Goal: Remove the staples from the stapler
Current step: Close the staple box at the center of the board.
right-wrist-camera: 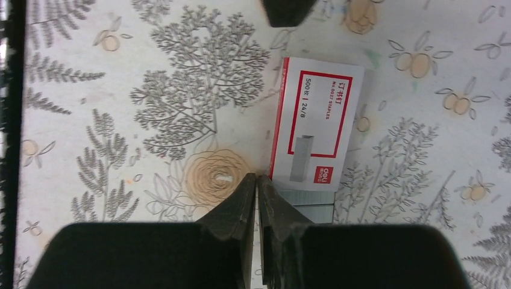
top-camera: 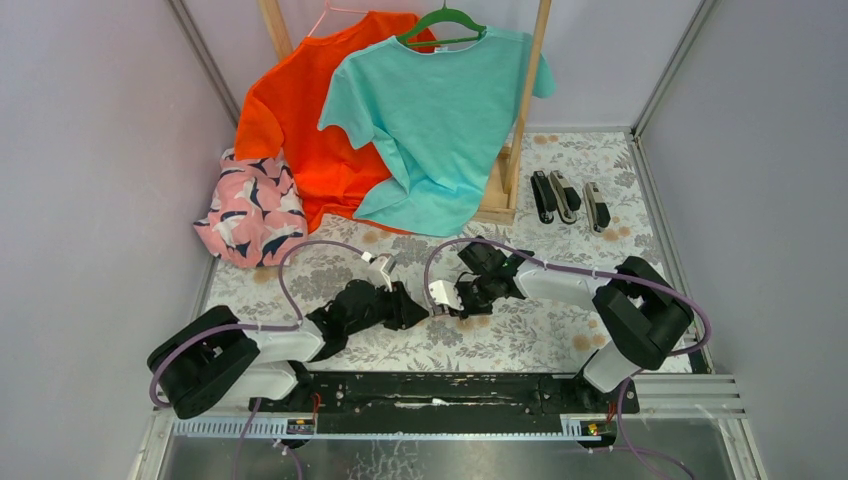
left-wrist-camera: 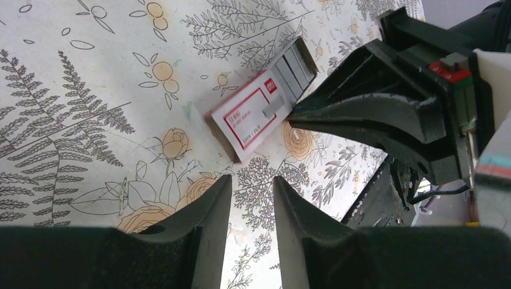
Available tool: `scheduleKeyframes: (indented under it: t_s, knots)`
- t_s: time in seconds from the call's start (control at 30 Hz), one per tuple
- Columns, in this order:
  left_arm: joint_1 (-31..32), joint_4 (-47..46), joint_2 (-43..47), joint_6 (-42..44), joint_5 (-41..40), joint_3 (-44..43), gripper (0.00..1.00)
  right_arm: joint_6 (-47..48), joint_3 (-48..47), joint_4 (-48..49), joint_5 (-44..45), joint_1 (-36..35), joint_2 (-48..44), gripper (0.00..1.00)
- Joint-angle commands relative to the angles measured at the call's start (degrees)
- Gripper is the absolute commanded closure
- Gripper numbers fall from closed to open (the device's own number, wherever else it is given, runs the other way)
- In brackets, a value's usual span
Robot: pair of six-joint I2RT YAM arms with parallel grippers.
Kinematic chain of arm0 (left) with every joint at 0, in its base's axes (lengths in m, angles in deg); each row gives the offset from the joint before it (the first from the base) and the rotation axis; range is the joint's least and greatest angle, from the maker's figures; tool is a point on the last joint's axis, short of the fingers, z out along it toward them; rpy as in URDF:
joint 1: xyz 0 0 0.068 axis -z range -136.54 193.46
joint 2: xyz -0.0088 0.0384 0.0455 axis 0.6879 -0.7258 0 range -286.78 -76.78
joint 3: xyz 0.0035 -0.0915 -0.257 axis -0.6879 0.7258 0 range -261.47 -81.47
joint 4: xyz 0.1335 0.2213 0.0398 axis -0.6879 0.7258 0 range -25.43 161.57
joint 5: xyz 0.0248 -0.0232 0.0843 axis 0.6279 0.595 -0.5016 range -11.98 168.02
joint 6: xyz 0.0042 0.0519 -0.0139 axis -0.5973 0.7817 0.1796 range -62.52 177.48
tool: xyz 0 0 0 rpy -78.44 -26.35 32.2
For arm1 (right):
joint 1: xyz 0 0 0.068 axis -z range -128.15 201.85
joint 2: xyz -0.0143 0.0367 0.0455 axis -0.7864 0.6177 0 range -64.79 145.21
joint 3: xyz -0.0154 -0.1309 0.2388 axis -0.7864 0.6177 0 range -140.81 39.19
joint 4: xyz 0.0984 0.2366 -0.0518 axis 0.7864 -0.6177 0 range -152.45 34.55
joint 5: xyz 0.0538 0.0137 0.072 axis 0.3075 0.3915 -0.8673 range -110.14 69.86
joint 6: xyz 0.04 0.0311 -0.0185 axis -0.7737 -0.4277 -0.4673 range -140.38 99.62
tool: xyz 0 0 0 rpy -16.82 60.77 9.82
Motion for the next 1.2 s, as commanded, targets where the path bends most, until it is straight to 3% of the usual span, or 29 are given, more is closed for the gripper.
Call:
scheduleKeyframes:
  t_s: [0.0,0.13,0.3,0.6,0.77,1.0,1.17]
  knots:
    - [-0.3,-3.5,-0.8,0.8,0.0,0.6,0.61,-4.9,-0.3,4.2,4.4,-0.5,0.1,0.88]
    - [-0.4,-3.9,-1.4,0.1,-0.2,0.6,0.60,-5.4,-0.9,3.1,3.9,-0.4,-1.3,0.87]
    - [-0.4,-4.2,-1.8,-0.3,-0.7,0.2,0.58,2.7,-5.0,-11.2,-7.4,1.2,-5.0,0.86]
    - [-1.5,3.0,-0.1,3.5,-3.5,-5.2,0.57,2.7,-7.7,-16.5,-5.7,12.2,-7.6,0.86]
    - [-2.0,-0.4,-0.6,3.8,-3.0,-4.5,0.49,0.6,-8.6,-17.1,-6.3,13.3,-6.2,0.73]
    - [-3.2,-9.4,-3.6,3.0,0.2,-1.9,0.50,-2.3,-9.6,-17.3,-14.5,16.1,-9.6,0.72]
    - [-3.7,-7.1,-1.3,5.6,1.4,-1.5,0.52,20.9,-5.4,-28.2,-24.1,16.6,-14.6,0.67]
